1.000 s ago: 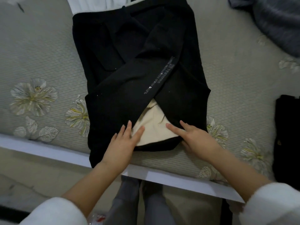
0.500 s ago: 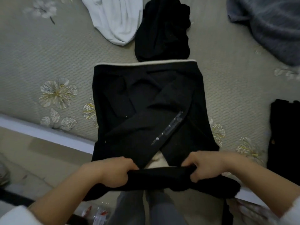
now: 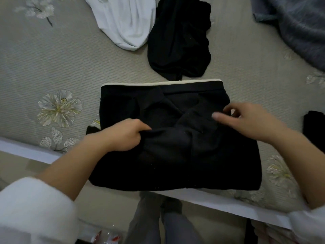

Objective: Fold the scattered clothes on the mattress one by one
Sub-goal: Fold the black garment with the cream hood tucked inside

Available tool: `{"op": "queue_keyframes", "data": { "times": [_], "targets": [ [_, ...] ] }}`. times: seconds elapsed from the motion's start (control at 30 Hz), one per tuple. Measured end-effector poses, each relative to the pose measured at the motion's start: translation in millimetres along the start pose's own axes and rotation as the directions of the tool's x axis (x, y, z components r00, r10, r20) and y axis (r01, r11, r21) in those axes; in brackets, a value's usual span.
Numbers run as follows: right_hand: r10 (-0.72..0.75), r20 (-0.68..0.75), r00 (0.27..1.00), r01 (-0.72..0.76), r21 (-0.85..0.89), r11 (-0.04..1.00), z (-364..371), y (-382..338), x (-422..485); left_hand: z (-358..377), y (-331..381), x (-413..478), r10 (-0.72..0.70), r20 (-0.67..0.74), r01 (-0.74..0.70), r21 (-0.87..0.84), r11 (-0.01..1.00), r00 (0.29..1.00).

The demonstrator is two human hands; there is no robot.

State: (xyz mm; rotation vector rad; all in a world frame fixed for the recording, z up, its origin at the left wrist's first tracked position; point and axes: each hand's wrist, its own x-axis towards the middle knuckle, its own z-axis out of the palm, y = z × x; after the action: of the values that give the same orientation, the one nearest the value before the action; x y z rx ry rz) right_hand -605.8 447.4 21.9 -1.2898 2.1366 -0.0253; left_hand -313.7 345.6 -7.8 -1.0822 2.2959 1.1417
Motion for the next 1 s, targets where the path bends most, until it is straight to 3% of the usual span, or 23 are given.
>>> {"op": "queue_keyframes", "data": {
  "times": [0.03,0.1,0.17,0.2,0.27,0.37,0.47,0.6,0.73,0.9,1.0],
  "targets": [
    [0.062,-0.014,0.998,-0.057,0.229,0.972,-1,5,5,-6,-3,7,-0.014,-0.024,0.014,-0.004,1.0,1.0],
    [0.108,0.158,0.981,-0.186,0.652,0.735,1,15,12,-15,-11,20,-0.037,-0.06,0.035,-0.023,0.999,0.998],
    [0.034,0.407,0.913,-0.372,0.792,0.484,14,23,14,-18,-17,30,-0.045,-0.067,0.043,-0.023,0.999,0.997],
    [0.004,0.45,0.893,-0.406,0.801,0.44,21,26,15,-18,-21,35,-0.044,-0.056,0.043,-0.021,0.999,0.997],
    [0.064,0.385,0.921,-0.366,0.793,0.486,36,28,19,-20,-28,41,-0.044,-0.032,0.043,-0.031,0.999,0.999],
    [0.185,0.11,0.977,-0.192,0.836,0.513,41,25,34,-33,-36,53,-0.045,-0.049,0.044,-0.029,0.999,0.998],
    [0.196,-0.092,0.976,-0.038,0.819,0.572,34,15,54,-55,-36,72,-0.048,-0.09,0.055,0.075,0.996,0.995],
    [0.174,-0.276,0.945,0.066,0.684,0.727,29,7,90,-79,-33,102,-0.013,-0.18,0.054,0.22,0.974,0.984],
    [0.192,-0.34,0.921,0.022,0.537,0.843,42,12,118,-79,-47,132,-0.009,-0.329,0.116,0.305,0.945,0.944],
    [0.355,-0.344,0.869,-0.124,0.545,0.829,51,16,117,-31,-51,116,0.055,-0.599,0.111,0.237,0.965,0.799],
    [0.345,-0.433,0.833,-0.169,0.395,0.903,58,12,84,6,-36,81,0.071,-0.594,0.046,0.18,0.983,0.801]
  ]
}}
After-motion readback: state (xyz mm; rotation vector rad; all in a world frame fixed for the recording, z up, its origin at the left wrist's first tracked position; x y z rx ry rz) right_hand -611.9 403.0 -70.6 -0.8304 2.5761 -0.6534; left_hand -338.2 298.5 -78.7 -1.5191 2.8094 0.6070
